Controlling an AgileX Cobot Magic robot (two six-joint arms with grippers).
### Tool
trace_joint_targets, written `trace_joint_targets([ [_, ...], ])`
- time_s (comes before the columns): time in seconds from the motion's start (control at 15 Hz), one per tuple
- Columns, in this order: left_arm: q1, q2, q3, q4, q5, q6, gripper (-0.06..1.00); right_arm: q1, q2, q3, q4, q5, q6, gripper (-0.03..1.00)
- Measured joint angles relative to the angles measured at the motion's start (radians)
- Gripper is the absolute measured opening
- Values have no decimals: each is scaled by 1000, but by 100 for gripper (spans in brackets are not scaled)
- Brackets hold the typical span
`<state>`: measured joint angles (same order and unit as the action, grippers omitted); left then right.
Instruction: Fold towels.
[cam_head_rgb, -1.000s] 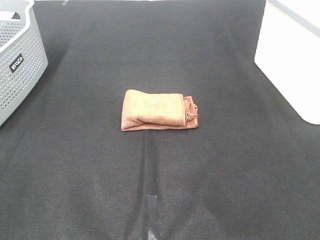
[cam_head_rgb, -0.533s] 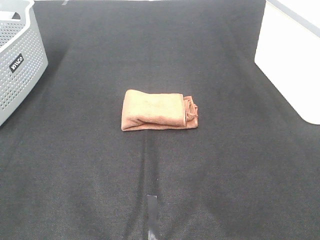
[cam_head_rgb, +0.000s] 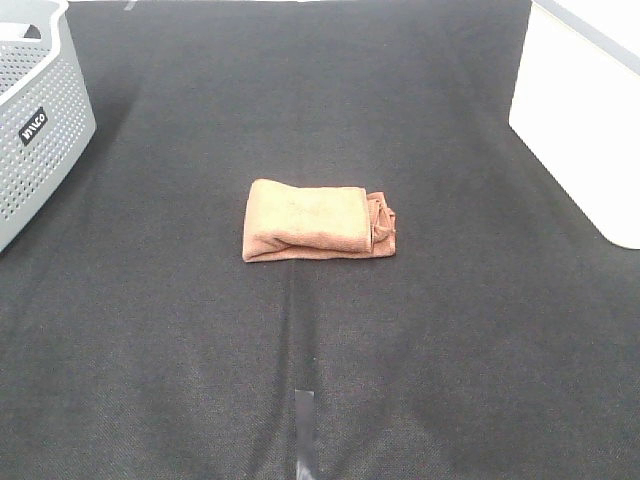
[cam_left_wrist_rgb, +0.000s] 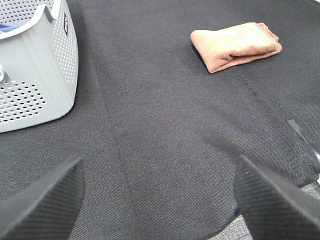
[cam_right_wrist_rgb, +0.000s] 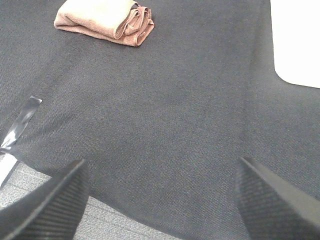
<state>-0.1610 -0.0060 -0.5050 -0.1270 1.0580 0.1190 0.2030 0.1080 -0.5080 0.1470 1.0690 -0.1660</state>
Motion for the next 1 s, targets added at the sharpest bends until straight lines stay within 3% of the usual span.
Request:
trace_joint_targets([
  [0.33, 142, 0, 0, 0, -1, 1, 78, -231, 0, 0, 7, 0, 0, 76],
  [0.47, 177, 0, 0, 0, -1, 1, 78, -246, -1, 0, 7, 0, 0, 76],
  [1.0, 142, 0, 0, 0, -1, 1, 78, -246, -115, 2, 10, 1, 0, 76],
])
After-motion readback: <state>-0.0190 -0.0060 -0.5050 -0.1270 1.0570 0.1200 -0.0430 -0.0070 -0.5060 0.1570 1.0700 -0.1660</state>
